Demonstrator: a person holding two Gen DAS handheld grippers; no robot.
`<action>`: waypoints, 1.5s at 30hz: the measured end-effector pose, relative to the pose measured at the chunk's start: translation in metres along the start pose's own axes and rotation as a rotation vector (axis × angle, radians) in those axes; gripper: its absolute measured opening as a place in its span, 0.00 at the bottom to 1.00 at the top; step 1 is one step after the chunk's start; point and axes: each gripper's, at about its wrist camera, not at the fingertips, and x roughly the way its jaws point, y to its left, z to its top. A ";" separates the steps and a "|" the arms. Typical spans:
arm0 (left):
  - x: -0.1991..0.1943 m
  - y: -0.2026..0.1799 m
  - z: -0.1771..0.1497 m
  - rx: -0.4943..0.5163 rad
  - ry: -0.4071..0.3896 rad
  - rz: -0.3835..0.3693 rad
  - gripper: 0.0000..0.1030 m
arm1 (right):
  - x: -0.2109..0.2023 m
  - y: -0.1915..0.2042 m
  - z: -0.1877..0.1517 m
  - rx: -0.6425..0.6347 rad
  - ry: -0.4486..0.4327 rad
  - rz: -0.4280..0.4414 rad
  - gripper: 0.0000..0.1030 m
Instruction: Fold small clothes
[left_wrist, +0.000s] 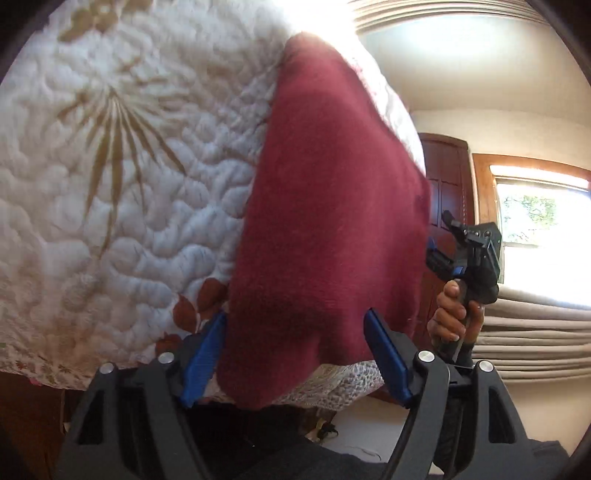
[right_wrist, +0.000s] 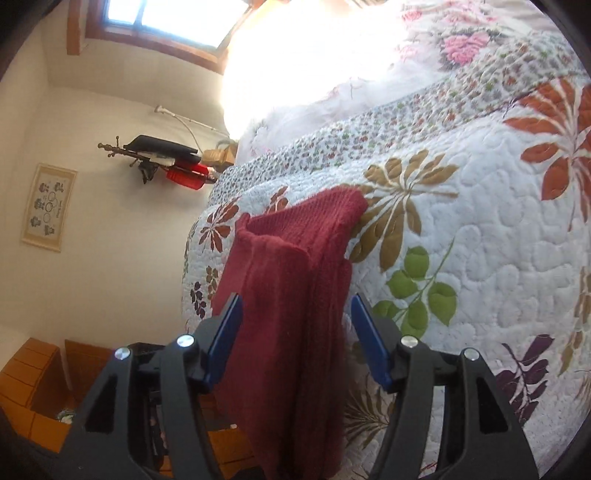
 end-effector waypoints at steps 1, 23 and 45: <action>-0.015 -0.008 -0.001 0.039 -0.046 0.006 0.75 | -0.008 0.003 0.000 -0.023 -0.015 -0.007 0.58; 0.022 -0.082 0.032 0.185 -0.004 -0.210 0.77 | 0.026 0.023 0.018 -0.133 -0.029 -0.184 0.20; 0.054 -0.071 0.031 0.257 0.079 -0.110 0.80 | 0.049 0.047 -0.102 -0.297 0.248 -0.232 0.00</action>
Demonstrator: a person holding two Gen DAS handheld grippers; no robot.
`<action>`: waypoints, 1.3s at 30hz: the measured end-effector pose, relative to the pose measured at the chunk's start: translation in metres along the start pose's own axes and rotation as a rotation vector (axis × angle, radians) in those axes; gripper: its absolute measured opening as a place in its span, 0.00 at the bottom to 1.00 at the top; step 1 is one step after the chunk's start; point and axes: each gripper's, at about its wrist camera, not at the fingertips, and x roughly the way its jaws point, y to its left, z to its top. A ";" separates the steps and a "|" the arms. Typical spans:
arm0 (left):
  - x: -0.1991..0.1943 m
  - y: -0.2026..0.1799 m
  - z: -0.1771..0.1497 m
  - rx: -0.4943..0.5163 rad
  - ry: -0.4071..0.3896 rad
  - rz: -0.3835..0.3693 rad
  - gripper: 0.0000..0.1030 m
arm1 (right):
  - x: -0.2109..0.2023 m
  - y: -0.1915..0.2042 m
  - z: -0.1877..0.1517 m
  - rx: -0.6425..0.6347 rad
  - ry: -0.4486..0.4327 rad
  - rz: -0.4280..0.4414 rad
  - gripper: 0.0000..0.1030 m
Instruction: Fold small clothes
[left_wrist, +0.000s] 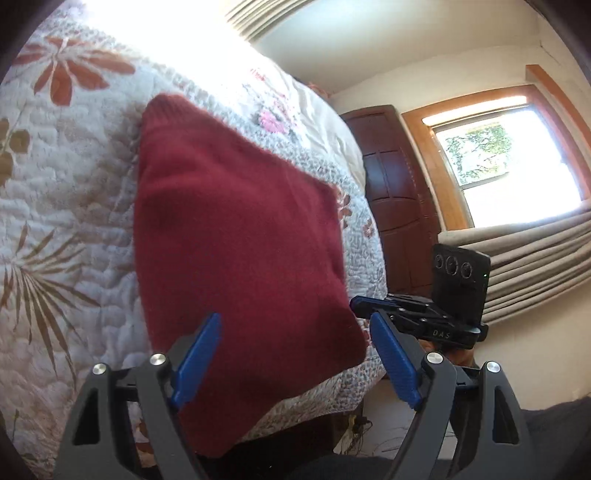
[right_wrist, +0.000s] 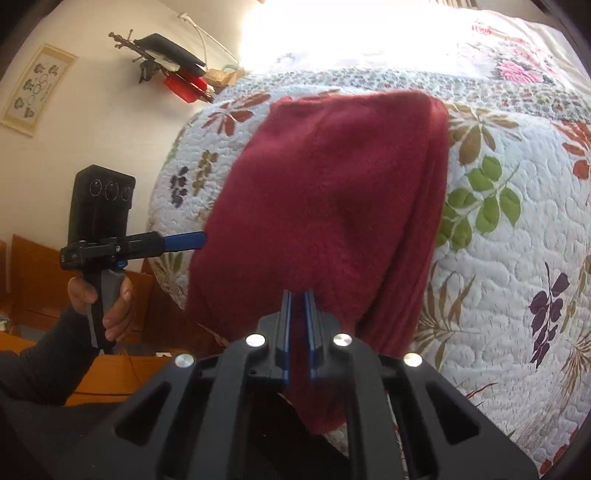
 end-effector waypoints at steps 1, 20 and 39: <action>0.007 0.009 0.000 -0.020 0.000 -0.004 0.80 | 0.009 -0.007 -0.003 0.004 0.017 -0.037 0.00; 0.020 0.015 -0.041 -0.013 0.119 -0.070 0.80 | 0.020 -0.010 -0.049 0.159 0.012 -0.134 0.00; -0.078 -0.071 -0.150 0.152 -0.211 0.484 0.96 | -0.048 0.080 -0.124 0.212 -0.237 -0.354 0.89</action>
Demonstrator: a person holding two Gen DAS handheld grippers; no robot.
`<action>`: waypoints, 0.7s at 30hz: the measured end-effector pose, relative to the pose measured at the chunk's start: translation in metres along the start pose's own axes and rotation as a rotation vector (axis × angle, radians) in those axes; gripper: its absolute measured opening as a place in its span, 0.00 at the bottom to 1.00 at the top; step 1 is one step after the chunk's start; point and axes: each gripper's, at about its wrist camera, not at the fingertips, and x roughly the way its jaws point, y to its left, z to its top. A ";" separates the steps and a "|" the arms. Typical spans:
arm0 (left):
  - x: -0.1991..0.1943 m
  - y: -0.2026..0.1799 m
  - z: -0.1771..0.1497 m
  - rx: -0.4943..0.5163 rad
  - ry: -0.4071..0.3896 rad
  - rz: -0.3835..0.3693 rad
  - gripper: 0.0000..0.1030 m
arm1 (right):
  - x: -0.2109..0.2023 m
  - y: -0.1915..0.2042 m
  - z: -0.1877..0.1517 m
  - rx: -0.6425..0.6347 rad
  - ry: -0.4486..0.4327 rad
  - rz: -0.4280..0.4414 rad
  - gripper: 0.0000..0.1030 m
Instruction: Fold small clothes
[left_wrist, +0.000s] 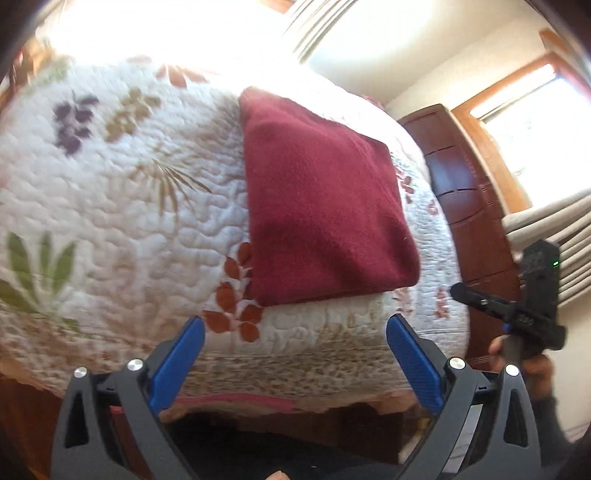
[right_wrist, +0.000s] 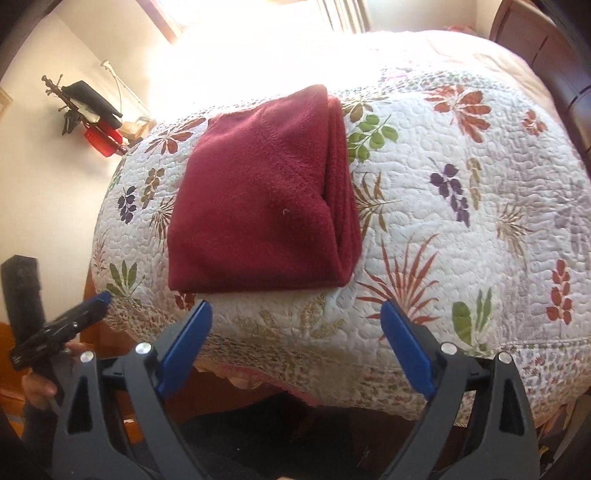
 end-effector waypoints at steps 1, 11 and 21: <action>-0.018 -0.007 -0.002 0.000 -0.040 0.038 0.96 | -0.007 0.004 -0.005 -0.005 -0.005 -0.048 0.89; -0.185 -0.090 0.009 0.086 -0.202 0.188 0.96 | -0.217 0.055 -0.049 -0.129 -0.532 -0.089 0.97; -0.197 -0.103 -0.037 0.059 -0.167 0.296 0.96 | -0.201 0.065 -0.083 -0.099 -0.314 -0.132 0.97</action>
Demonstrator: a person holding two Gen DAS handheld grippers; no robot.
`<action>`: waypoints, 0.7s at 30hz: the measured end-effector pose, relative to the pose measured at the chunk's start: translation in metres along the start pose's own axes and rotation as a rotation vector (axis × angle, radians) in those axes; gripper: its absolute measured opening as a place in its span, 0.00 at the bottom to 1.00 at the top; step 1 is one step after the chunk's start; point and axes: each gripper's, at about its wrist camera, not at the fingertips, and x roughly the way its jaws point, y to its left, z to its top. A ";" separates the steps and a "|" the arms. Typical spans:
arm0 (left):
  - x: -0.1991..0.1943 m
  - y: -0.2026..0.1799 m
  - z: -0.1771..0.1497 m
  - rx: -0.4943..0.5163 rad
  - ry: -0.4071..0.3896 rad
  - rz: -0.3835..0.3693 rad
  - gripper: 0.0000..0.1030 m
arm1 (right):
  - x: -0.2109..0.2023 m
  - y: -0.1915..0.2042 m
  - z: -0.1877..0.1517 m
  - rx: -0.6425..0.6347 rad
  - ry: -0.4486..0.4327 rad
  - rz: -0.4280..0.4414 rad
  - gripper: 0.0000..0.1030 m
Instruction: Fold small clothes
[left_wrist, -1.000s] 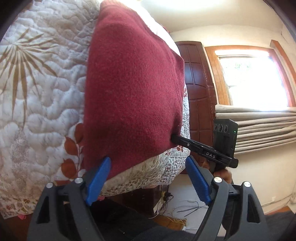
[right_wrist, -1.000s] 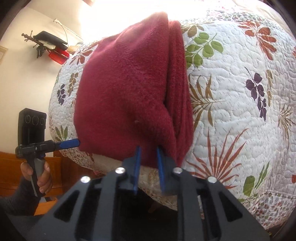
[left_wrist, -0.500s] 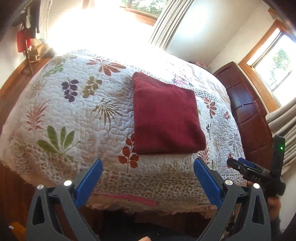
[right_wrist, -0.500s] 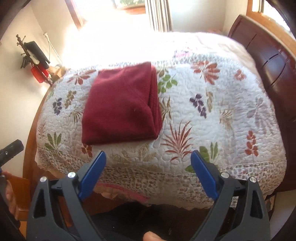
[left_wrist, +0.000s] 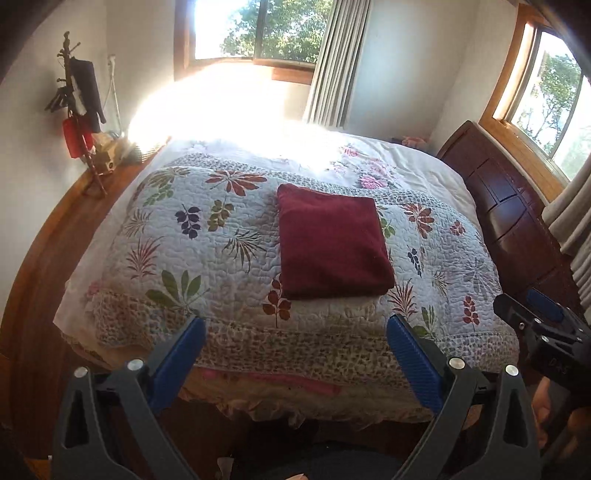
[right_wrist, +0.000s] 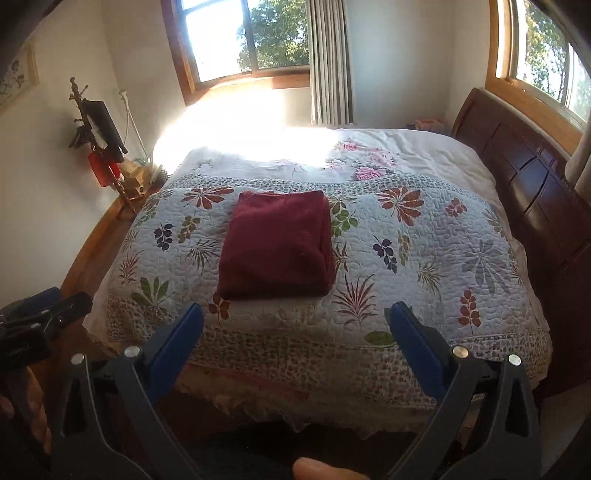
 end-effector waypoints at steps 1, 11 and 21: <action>-0.003 0.000 -0.002 -0.002 -0.005 0.001 0.96 | -0.004 0.006 -0.005 -0.009 0.002 -0.007 0.97; -0.018 -0.004 -0.019 0.017 -0.017 0.027 0.96 | -0.020 0.022 -0.017 -0.046 -0.021 -0.041 0.97; -0.021 -0.002 -0.024 0.021 -0.012 0.020 0.96 | -0.026 0.026 -0.018 -0.051 -0.033 -0.054 0.97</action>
